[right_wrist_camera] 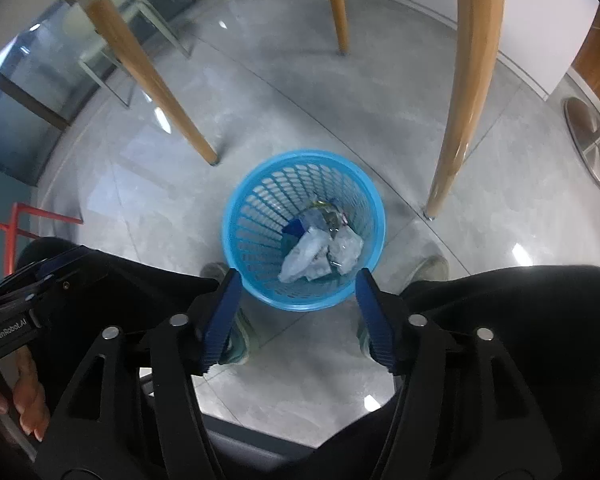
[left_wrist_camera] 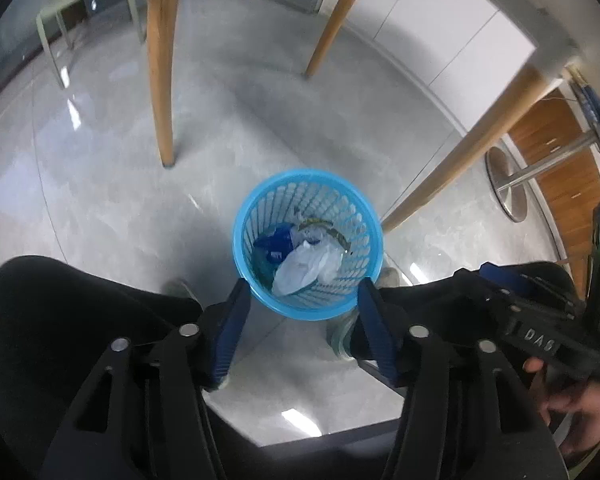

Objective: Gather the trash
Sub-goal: 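Raise both grippers back toward the table items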

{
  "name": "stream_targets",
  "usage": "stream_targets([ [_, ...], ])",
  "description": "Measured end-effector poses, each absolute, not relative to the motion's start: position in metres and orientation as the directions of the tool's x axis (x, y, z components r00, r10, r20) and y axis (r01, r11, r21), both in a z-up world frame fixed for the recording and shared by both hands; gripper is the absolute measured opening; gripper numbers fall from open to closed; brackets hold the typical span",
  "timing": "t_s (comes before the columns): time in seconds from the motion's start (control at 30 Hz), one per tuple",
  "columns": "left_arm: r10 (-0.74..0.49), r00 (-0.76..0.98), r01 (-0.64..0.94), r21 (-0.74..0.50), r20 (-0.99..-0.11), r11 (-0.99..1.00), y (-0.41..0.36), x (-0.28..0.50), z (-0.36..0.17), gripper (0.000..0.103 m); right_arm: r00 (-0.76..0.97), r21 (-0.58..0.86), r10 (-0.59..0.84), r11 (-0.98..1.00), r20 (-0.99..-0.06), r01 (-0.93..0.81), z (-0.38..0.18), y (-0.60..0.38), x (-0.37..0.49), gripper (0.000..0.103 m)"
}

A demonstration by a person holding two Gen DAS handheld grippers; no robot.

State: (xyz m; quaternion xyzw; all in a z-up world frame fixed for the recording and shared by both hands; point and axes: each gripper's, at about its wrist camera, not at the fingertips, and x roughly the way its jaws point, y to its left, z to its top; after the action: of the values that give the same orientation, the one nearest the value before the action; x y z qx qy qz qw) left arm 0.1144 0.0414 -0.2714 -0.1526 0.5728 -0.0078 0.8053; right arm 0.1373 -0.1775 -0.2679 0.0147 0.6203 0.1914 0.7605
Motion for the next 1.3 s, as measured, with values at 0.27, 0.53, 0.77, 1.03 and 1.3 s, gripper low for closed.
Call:
stream_targets([
  [0.27, -0.192, 0.476, -0.109, -0.274, -0.858, 0.956, 0.05, 0.085, -0.205, 0.061, 0.288, 0.244, 0.354, 0.902, -0.89, -0.355, -0.192, -0.187, 0.112, 0.068],
  [0.53, -0.216, 0.622, -0.047, -0.312, -0.753, 0.949, 0.059, 0.071, -0.124, 0.071, 0.465, 0.208, 0.394, 0.892, -0.793, -0.401, -0.094, -0.198, 0.099, 0.073],
  [0.77, -0.15, 0.713, -0.017, -0.231, -0.685, 0.973, 0.052, 0.066, -0.079, 0.078, 0.559, 0.179, 0.4, 0.895, -0.727, -0.408, -0.04, -0.201, 0.1, 0.079],
  [1.03, -0.125, 0.779, 0.022, -0.172, -0.615, 0.985, 0.057, 0.065, -0.042, 0.094, 0.609, 0.152, 0.4, 0.896, -0.685, -0.418, -0.009, -0.204, 0.103, 0.087],
  [1.3, -0.077, 0.819, 0.034, -0.085, -0.569, 0.996, 0.06, 0.076, -0.016, 0.097, 0.628, 0.149, 0.395, 0.901, -0.67, -0.408, 0.007, -0.197, 0.121, 0.094],
])
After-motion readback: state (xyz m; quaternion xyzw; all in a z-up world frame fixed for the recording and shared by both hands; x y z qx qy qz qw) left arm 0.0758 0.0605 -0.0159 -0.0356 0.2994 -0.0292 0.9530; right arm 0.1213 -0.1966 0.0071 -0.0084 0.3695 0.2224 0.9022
